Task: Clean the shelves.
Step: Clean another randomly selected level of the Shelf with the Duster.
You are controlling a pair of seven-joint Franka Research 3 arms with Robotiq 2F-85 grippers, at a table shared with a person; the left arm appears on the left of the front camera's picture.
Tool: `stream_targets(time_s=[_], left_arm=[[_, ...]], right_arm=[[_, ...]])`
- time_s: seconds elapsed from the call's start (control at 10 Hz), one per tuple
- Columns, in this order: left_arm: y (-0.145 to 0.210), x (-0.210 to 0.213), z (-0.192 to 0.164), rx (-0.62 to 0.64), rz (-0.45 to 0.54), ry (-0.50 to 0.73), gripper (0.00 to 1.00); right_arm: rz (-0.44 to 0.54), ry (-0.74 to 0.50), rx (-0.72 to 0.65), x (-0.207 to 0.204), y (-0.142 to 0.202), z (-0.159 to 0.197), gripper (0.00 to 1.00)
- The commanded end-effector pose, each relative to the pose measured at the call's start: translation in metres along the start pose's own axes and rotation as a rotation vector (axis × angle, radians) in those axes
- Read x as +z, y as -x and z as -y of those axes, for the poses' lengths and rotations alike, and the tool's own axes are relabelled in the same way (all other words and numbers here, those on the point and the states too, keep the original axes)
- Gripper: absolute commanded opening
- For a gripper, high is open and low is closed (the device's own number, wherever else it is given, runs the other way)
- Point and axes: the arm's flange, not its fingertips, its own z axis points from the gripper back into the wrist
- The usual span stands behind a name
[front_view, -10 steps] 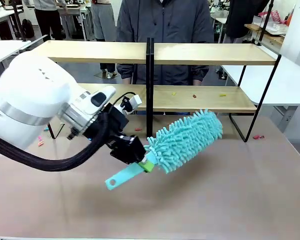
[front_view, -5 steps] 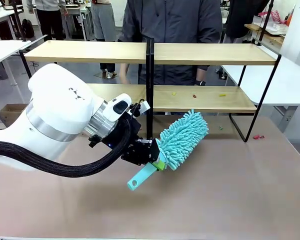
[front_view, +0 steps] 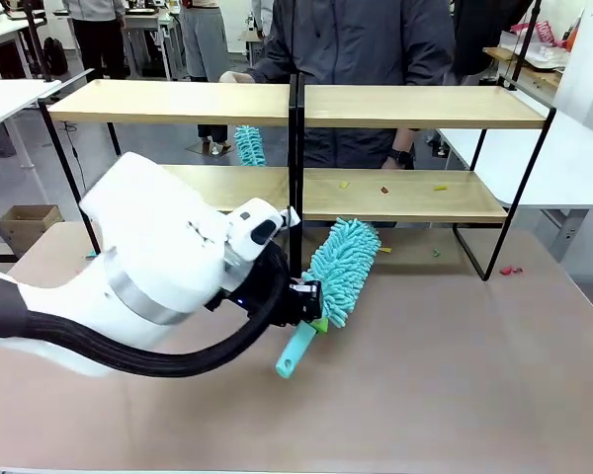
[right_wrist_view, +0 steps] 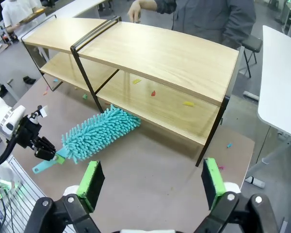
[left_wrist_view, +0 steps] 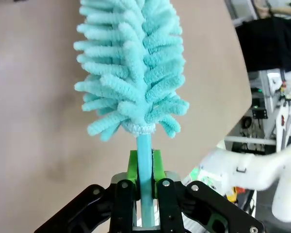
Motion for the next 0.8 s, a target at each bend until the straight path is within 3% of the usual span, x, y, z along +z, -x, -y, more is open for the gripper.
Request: stream_targets(time_s=[0.0, 0.2, 0.3, 0.4, 0.5, 0.7], left_arm=[[-0.005, -0.029, 0.015, 0.080, 0.025, -0.060, 0.13], [-0.013, -0.047, 0.025, 0.132, 0.170, -0.133, 0.13], [-0.014, -0.055, 0.030, 0.110, 0.191, -0.139, 0.13], [-0.015, -0.062, 0.033, 0.092, 0.149, -0.109, 0.13], [-0.010, -0.063, 0.035, 0.033, 0.028, -0.047, 0.13], [0.011, -0.030, 0.030, -0.157, -0.361, 0.143, 0.13]], right_arm=[[0.003, -0.003, -0.001, 0.000, 0.000, 0.001, 1.00], [0.003, -0.003, -0.001, 0.000, 0.000, 0.001, 1.00], [0.003, -0.003, -0.001, 0.000, 0.000, 0.001, 1.00], [0.003, -0.003, -0.001, 0.000, 0.000, 0.001, 1.00], [0.003, -0.003, -0.001, 0.000, 0.000, 0.001, 1.00], [0.003, -0.003, -0.001, 0.000, 0.000, 0.001, 1.00]])
